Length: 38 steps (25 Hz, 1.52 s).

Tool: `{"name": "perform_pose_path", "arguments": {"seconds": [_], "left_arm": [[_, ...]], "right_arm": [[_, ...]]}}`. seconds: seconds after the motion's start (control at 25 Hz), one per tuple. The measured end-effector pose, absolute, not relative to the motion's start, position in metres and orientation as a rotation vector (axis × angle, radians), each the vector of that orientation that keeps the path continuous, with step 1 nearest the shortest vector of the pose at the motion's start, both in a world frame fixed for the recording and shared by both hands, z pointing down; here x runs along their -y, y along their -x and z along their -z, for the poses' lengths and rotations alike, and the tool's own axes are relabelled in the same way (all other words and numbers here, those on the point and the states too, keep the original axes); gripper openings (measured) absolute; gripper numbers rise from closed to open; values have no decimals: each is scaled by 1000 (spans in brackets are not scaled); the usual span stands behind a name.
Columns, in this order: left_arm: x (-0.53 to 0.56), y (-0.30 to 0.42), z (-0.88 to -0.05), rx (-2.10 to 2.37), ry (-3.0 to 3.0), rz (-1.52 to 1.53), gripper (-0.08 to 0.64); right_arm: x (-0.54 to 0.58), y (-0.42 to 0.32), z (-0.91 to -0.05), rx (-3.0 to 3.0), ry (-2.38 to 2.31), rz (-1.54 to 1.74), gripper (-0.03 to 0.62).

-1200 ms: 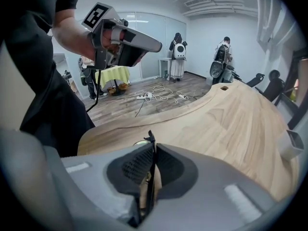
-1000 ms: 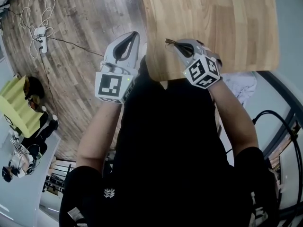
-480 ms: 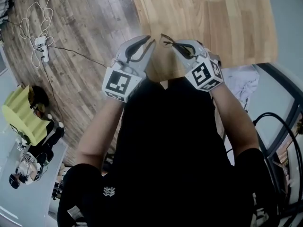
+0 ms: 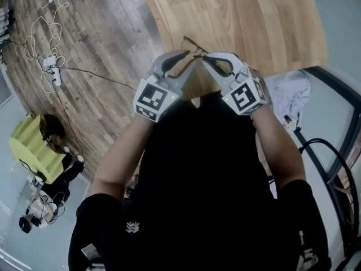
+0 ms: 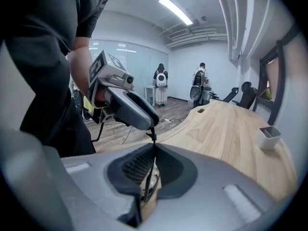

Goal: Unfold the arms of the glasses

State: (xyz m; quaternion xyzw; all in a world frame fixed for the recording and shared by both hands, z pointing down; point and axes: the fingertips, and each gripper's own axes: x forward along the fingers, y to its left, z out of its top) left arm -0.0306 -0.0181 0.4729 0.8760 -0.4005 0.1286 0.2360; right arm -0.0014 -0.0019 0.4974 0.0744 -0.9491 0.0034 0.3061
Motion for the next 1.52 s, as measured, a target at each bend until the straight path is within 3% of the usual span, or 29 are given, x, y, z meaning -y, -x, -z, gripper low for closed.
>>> {"name": "perform_pose_path", "arguments": {"seconds": [0.32,1.52], "left_arm": [[14,16,-466,1010,-2448,-342,29],[-11,-24,-442,818,-2625,-516,43]], "right_arm": [[-1,-1,-489,2529,-232,-51,15],[-26,-26,-466,2440,-330,119,34]]}}
